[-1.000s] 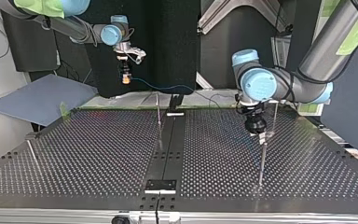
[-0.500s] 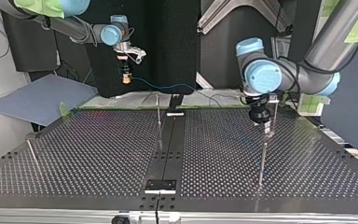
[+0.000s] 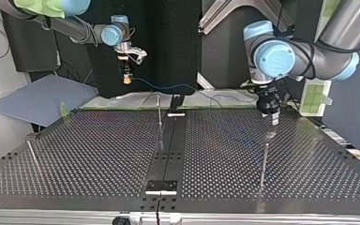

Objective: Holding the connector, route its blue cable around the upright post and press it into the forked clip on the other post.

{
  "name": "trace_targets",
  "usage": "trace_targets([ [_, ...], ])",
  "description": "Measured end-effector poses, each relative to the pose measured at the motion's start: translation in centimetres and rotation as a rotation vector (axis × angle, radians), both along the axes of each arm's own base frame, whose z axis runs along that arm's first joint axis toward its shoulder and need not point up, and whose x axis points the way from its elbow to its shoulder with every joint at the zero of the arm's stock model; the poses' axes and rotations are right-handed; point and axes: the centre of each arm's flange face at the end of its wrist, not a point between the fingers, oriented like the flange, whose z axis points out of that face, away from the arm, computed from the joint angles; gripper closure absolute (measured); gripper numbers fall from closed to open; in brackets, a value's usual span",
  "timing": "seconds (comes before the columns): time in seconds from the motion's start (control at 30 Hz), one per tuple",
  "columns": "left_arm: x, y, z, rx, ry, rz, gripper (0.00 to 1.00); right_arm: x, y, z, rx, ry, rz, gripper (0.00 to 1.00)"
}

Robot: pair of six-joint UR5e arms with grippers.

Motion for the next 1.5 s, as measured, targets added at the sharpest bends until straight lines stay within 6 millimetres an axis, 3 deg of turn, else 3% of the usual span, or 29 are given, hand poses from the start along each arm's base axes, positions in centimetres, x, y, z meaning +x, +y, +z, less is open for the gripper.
trace_targets([
  [0.4,-1.6,0.5,9.1,0.081,-0.077,0.025,0.00,0.1,-0.1,0.1,0.004,-0.014,-0.001,1.00],
  [0.67,-3.0,0.4,14.1,0.092,-0.131,-0.023,0.00,0.1,-0.2,0.1,0.002,-0.021,-0.004,1.00],
  [1.1,-7.7,0.0,24.0,0.080,-0.258,-0.141,0.00,0.4,0.0,0.1,0.001,-0.023,0.004,1.00],
  [1.3,-7.7,-0.6,25.6,0.090,-0.247,-0.199,0.00,0.4,0.0,0.1,0.000,-0.024,0.005,1.00],
  [1.5,-6.5,-1.6,25.8,0.103,-0.203,-0.261,0.00,0.5,0.0,0.1,-0.001,-0.024,0.005,1.00],
])
